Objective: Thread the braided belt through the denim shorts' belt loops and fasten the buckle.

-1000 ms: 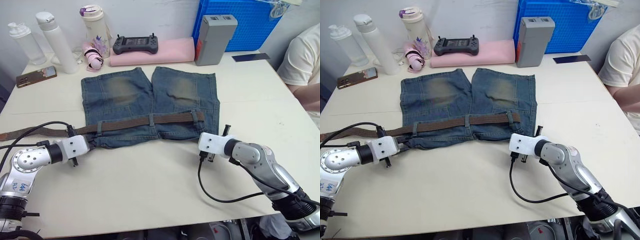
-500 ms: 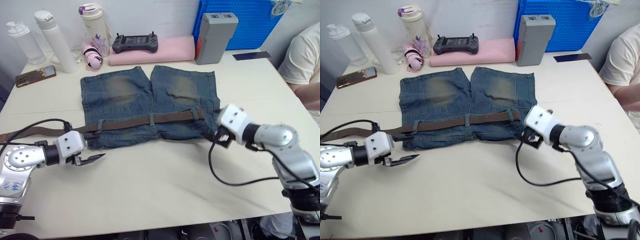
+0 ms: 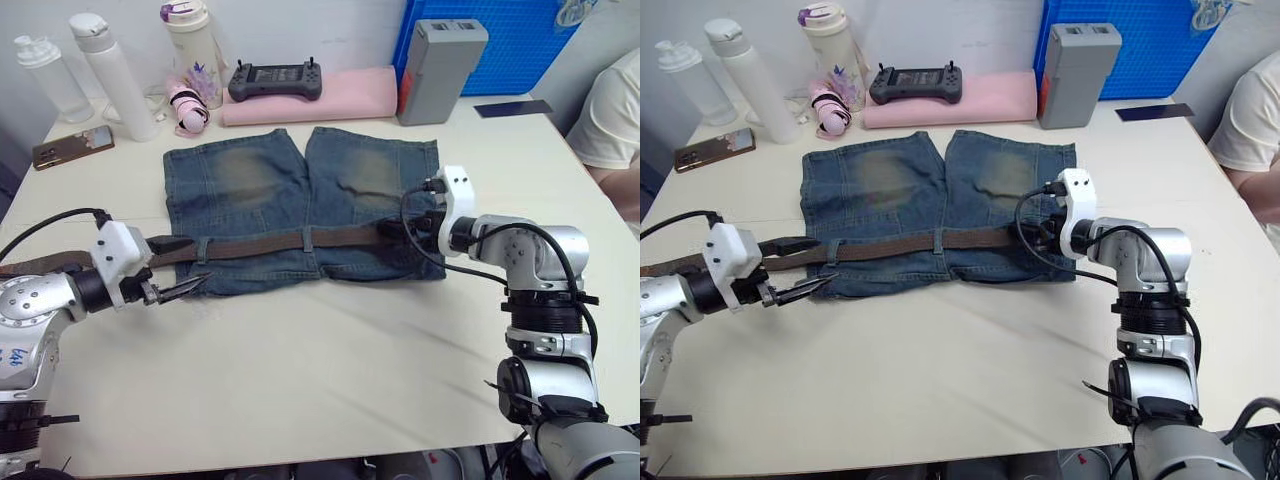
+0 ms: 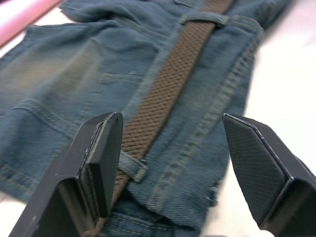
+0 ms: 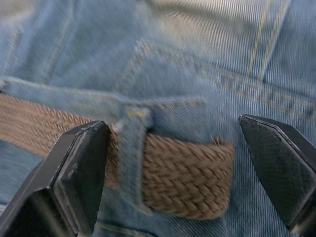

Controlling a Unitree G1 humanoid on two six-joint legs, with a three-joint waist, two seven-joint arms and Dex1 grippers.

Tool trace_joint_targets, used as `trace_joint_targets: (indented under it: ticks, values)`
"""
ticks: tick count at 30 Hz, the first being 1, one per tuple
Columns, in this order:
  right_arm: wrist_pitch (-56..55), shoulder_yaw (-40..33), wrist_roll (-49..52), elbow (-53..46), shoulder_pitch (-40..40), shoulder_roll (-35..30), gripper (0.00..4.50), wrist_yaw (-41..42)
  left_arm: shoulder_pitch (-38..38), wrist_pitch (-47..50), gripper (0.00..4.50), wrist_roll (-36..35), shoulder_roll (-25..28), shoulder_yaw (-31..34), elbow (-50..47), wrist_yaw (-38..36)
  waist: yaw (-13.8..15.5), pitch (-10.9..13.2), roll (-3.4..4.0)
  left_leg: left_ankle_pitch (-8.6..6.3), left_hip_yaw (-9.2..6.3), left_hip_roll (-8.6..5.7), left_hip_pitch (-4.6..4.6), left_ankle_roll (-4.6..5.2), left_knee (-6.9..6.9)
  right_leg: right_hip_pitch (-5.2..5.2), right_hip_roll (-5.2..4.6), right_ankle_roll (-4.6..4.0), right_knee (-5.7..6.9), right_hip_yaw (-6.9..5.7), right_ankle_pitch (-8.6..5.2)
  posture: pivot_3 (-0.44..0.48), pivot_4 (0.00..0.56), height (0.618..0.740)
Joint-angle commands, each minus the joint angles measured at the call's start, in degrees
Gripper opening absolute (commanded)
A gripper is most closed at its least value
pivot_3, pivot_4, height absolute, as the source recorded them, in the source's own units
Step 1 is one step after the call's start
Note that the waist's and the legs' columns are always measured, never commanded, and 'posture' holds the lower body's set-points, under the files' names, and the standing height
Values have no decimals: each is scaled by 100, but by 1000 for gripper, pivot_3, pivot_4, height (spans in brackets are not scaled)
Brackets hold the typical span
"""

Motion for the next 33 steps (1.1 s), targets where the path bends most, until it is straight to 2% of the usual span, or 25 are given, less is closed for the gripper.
trace_joint_targets:
  ticks: [1, 2, 3, 4, 5, 6, 8, 15, 20, 25, 30, 31, 33]
  values:
    - [-66, -35, 242, -36, 35, 20, 3267, 59, -25, 35, 3507, -133, -75, 398, -205, 223, -15, 0, 0, 0, 1, 0, 0, 0, 1, 0, 0, 0, 0, 0, 0, 0, 150, 705]
    - [-81, -44, 279, -31, 38, 34, 2593, 43, -64, 69, 3507, -148, -107, 446, -167, 278, -22, 0, 0, 0, 2, 0, -1, 0, 2, 0, 0, 0, 0, 1, 0, 0, 150, 705]
    - [-103, -52, 299, -20, 36, 50, 2176, 20, -109, 160, 3507, -202, -131, 490, -111, 316, -27, 0, 0, 0, 3, 0, -1, 0, 4, 0, 0, 0, 0, 2, 0, 0, 150, 705]
    - [-133, -88, 325, -11, 34, 84, 1944, -8, -160, 276, 3507, -274, -155, 525, -33, 348, -34, 0, 0, 0, 3, 0, -1, 0, 4, 0, 0, 0, 0, 3, 0, 0, 150, 705]
    - [-166, -93, 346, -16, 40, 101, 1523, -20, -239, 551, 3507, -427, -183, 570, 90, 400, -43, 0, 0, 0, 3, 0, 0, 0, 6, 0, 0, 0, 2, 5, 0, 0, 150, 705]
    - [-202, -87, 359, -25, 42, 115, 920, -36, -380, 757, 3507, -571, -230, 624, 299, 445, -52, 0, 0, 1, 3, 1, 0, -2, 8, 0, 0, 0, 3, 5, 0, 0, 150, 705]
    - [-235, -110, 410, -57, 50, 151, 459, -65, -799, 1177, 3507, -738, -293, 687, 910, 582, -58, -1, 0, 3, 2, 1, 0, -5, 8, 0, 0, 0, 4, 5, 0, 0, 150, 705]
    - [-316, -86, 474, -226, 130, 262, 460, -249, -2230, 2739, 3507, -929, -326, 135, 2805, 97, -127, -3, -3, 7, 7, -4, 0, -12, 9, -14, 0, 0, 28, 9, 0, 0, 150, 705]
    - [-321, -74, 497, -507, 276, 330, 460, -424, -3094, 2862, 3507, -641, -463, -120, 4147, -178, -138, -5, -8, 7, 9, -6, -4, -12, 7, -23, 0, 0, 34, 7, 0, 0, 150, 705]
    - [-249, -122, 588, -763, 408, 360, 460, -591, -3238, 2533, 3507, -193, -645, -576, 4612, -496, -166, -5, -8, 7, 13, -7, -3, -12, 1, -30, 0, 0, 36, 7, 0, 0, 150, 705]
    - [-182, -205, 681, -918, 455, 399, 460, -716, -3004, 2110, 3507, 199, -687, -882, 4546, -665, -163, -8, -12, 7, 13, -7, -4, -12, 4, -31, -1, 0, 38, 11, 0, 0, 150, 705]
    - [-173, -221, 704, -935, 453, 407, 460, -745, -2965, 2033, 3106, 233, -681, -899, 4498, -735, -163, -8, -12, 7, 15, -7, -6, -12, 5, -32, -2, 0, 37, 12, 0, 0, 150, 705]
    - [-169, -228, 728, -958, 453, 410, 460, -778, -2938, 1914, 2816, 270, -687, -888, 4469, -788, -163, -8, -12, 7, 15, -7, -5, -12, 8, -31, -2, 0, 38, 13, 0, 0, 150, 705]
